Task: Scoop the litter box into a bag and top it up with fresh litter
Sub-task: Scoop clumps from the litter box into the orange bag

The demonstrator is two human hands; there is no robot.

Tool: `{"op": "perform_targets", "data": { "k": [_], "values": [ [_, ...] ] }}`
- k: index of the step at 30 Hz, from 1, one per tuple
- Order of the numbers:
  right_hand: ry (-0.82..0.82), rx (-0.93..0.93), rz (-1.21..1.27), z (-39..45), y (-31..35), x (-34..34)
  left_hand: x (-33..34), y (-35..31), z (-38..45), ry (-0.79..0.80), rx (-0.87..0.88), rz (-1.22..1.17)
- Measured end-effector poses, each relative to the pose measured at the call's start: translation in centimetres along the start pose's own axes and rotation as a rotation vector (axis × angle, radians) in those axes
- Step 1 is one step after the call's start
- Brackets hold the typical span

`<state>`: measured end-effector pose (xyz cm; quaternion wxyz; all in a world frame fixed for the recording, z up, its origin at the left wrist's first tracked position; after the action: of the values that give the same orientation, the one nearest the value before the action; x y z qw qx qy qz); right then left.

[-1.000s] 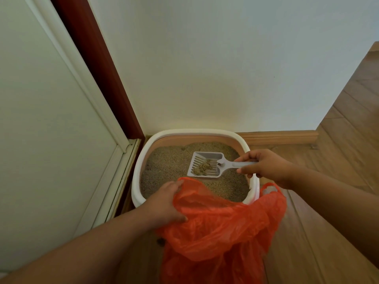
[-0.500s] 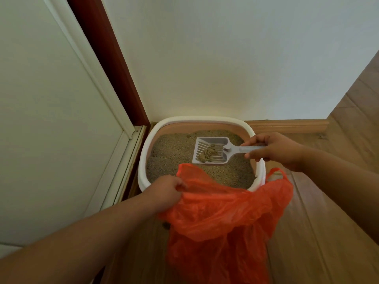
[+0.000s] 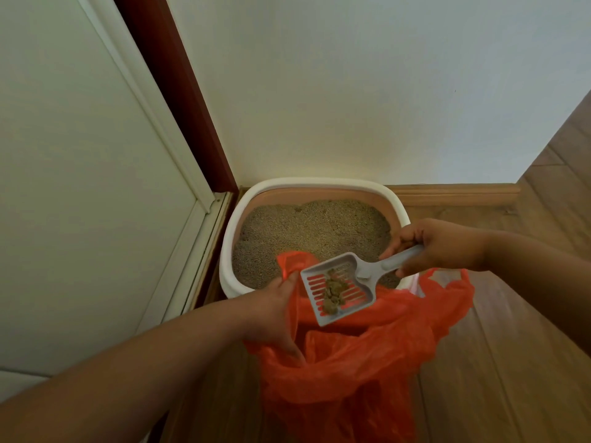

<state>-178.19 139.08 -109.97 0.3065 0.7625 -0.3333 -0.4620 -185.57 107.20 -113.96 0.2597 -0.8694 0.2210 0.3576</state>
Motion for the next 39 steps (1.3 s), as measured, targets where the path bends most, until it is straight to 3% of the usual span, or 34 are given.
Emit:
{"op": "perform_targets", "data": {
  "k": [8, 14, 19, 24, 31, 39],
  "values": [
    [0.067, -0.022, -0.335, 0.3, 1.6, 1.4, 0.0, 0.2, -0.8, 0.087, 0.016, -0.212],
    [0.235, -0.062, -0.568, 0.9, 4.3, 3.2, 0.0, -0.2, -0.9, 0.096, 0.025, -0.226],
    [0.203, -0.092, -0.707, 1.1, 6.1, 3.7, 0.2, -0.3, -0.5, 0.068, 0.028, -0.306],
    [0.236, -0.083, -0.739, 0.9, 6.8, 3.9, 0.2, -0.2, -0.2, -0.016, 0.028, -0.292],
    [0.269, -0.032, -0.723, 0.8, 6.6, 3.4, 0.7, 0.1, -0.1, 0.018, 0.026, -0.126],
    [0.226, -0.011, -0.474, 0.7, 6.4, 1.9, 0.6, 0.4, -0.1, 0.005, -0.020, -0.076]
  ]
}}
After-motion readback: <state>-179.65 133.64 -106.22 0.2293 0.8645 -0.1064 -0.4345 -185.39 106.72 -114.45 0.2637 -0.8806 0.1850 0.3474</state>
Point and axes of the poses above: each hand's wrist, its own z-axis towards the middle knuckle, its own x-axis out of the palm, y = z × x, the point moved 2 cm from there along z, towards the middle knuckle, and after that the axes turned 1 degree about x, right-handed, at the moved point
